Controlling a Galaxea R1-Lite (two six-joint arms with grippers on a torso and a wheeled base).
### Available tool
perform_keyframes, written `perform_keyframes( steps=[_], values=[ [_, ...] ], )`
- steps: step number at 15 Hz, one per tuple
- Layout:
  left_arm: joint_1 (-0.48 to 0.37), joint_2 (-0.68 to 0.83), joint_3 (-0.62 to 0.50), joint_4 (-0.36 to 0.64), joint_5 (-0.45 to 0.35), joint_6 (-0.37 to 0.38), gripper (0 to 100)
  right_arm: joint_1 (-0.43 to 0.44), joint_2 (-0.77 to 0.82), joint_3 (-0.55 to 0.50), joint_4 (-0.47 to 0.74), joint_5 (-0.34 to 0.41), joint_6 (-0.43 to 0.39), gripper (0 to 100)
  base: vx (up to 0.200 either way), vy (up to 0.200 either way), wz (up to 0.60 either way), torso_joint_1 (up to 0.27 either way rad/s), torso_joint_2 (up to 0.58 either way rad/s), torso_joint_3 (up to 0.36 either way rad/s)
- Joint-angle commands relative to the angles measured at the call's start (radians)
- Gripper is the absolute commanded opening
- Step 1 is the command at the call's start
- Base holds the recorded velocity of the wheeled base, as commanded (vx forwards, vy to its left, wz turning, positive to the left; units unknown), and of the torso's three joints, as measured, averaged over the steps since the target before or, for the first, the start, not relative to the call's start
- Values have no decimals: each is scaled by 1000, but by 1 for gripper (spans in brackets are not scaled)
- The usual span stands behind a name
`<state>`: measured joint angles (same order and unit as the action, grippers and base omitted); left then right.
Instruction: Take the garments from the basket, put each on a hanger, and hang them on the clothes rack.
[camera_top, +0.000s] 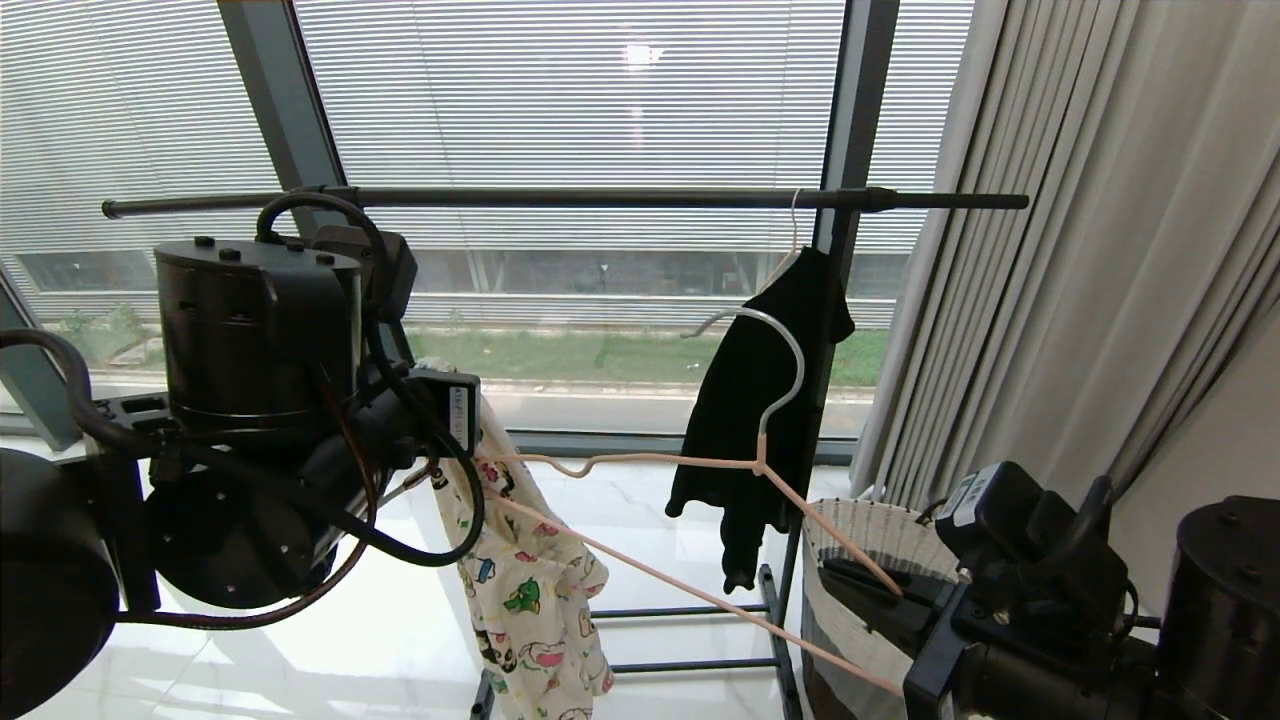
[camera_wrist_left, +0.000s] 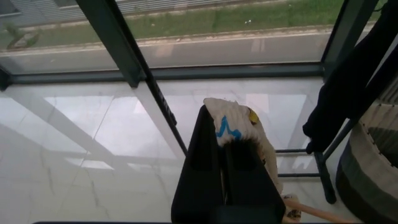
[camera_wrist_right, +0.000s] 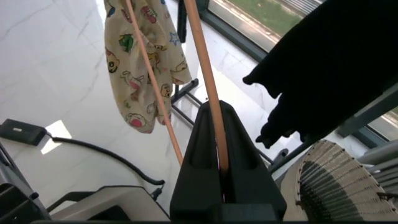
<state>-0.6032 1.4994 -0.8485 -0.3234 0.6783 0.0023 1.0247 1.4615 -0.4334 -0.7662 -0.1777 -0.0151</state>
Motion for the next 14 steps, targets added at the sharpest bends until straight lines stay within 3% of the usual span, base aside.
perform_keyframes(
  steps=[1, 6, 10, 14],
  values=[
    [-1, -1, 0, 0, 0, -4, 0, 0, 17, -21, -1, -8, 9, 0, 0, 0, 0, 0, 0, 0],
    [-12, 48, -41, -3, 69, -35, 0, 0, 111, -142, -7, -69, 49, 0, 0, 0, 0, 0, 0, 0],
    [-10, 82, -89, -3, 135, -53, 0, 2, 212, -166, -111, -163, 72, 0, 0, 0, 0, 0, 0, 0],
    [-15, 88, -89, -3, 162, -56, 0, 2, 246, -212, -124, -169, 75, 0, 0, 0, 0, 0, 0, 0]
  ],
)
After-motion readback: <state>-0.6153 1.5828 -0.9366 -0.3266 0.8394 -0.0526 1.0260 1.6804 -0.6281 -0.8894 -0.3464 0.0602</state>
